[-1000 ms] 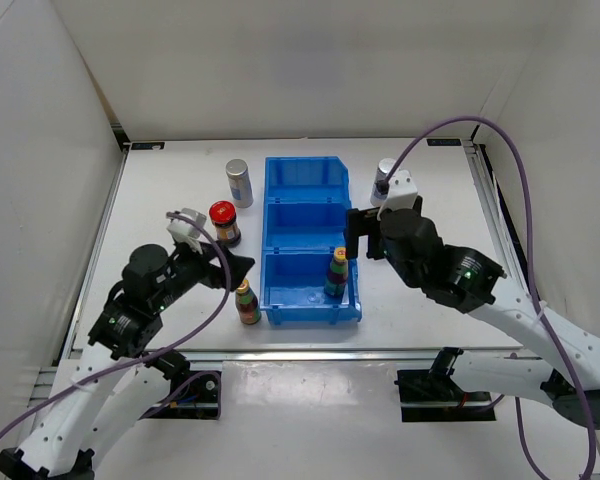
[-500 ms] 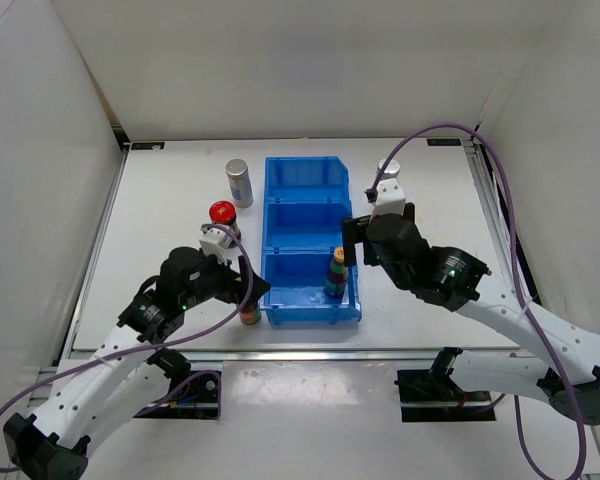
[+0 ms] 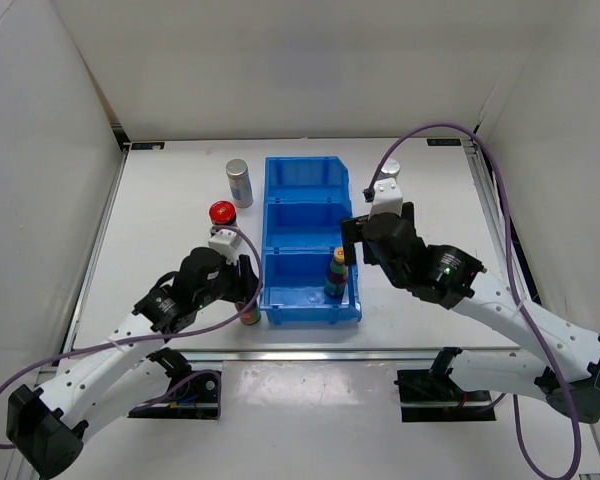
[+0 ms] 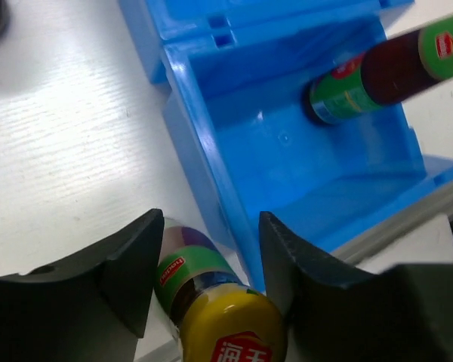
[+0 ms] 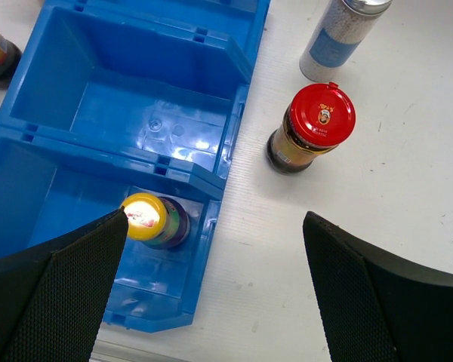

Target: Organize the condiment bottles

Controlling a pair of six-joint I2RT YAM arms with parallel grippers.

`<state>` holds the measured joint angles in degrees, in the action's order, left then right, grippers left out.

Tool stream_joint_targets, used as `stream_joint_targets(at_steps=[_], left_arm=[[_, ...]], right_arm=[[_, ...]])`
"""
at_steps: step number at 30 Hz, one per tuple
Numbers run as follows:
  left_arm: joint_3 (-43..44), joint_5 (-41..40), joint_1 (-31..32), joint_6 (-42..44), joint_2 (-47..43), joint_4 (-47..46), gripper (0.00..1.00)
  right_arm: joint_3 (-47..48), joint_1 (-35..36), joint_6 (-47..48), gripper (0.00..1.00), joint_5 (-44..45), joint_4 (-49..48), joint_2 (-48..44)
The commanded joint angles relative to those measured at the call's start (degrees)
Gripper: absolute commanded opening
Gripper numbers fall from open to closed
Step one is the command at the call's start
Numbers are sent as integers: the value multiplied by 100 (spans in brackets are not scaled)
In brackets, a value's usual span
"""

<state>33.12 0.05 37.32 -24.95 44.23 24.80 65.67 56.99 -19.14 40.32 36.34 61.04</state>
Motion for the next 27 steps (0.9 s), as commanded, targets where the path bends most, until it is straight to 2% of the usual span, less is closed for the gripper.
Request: stream_joint_targets(at_steps=[1, 4, 8, 11, 14, 18, 23, 27], left_arm=[[238, -418, 38, 8, 33, -71, 58], [414, -664, 38, 8, 95, 68, 51], [939, -1050, 38, 288, 148, 210, 26], [1483, -1541, 38, 534, 261, 473, 11], [2046, -1929, 38, 867, 402, 605, 11], [2689, -2045, 38, 1281, 552, 658, 11], [3331, -1255, 38, 1352, 964, 588, 11], [3254, -604, 91, 1124, 1106, 132, 11]], right_arm=[[95, -48, 94, 100, 205, 14, 5], [95, -101, 94, 100, 205, 14, 5], [148, -101, 94, 100, 205, 14, 5], [148, -101, 94, 100, 205, 14, 5], [148, -101, 94, 100, 205, 14, 5], [86, -101, 42, 100, 205, 14, -48], [25, -153, -134, 100, 205, 66, -48], [-28, -153, -380, 100, 503, 137, -48]])
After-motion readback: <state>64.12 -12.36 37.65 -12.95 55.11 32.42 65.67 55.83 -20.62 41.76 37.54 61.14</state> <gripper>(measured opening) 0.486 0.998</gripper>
